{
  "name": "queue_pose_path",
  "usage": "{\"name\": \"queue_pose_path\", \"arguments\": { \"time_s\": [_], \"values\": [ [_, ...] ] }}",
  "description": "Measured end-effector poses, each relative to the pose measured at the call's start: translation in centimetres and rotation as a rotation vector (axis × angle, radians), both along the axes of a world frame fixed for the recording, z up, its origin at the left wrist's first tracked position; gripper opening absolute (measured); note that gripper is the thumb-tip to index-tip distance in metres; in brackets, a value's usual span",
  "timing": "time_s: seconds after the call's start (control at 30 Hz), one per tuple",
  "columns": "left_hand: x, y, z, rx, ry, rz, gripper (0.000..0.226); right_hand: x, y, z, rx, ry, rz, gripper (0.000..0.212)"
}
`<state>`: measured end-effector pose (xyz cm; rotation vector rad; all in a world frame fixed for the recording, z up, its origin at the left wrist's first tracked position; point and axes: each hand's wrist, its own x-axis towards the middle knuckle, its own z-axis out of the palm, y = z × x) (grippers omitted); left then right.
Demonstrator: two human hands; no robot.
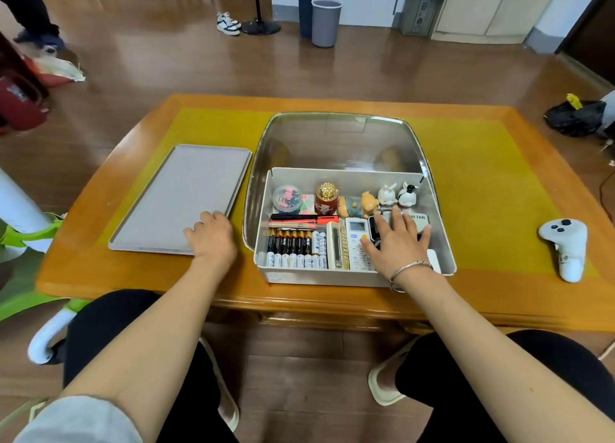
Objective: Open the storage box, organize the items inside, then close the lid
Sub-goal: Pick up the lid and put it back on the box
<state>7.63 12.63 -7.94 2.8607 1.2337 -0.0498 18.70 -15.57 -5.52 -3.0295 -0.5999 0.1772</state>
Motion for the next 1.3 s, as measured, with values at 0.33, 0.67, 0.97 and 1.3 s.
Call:
{"name": "queue_pose_path", "arguments": {
  "time_s": [0.33, 0.67, 0.97, 1.3],
  "values": [
    [2.5, 1.3, 6.5, 0.129, -0.266, -0.025, 0.037, 0.1, 0.0, -0.1, 0.055, -0.041, 0.014, 0.064],
    [5.6, 1.4, 13.5, 0.054, -0.579, -0.09, 0.049, 1.6, -0.7, 3.0, 0.257, -0.163, 0.013, 0.067],
    [7.7, -2.1, 17.8, 0.11, -0.892, -0.414, 0.037, 5.9, -3.0, 8.8, 0.74, -0.262, -0.021, 0.044],
    [8.9, -5.1, 21.6, -0.527, -1.033, -0.56, 0.011, 9.4, -5.5, 13.3, 1.032, -0.134, -0.313, 0.075]
  ]
}}
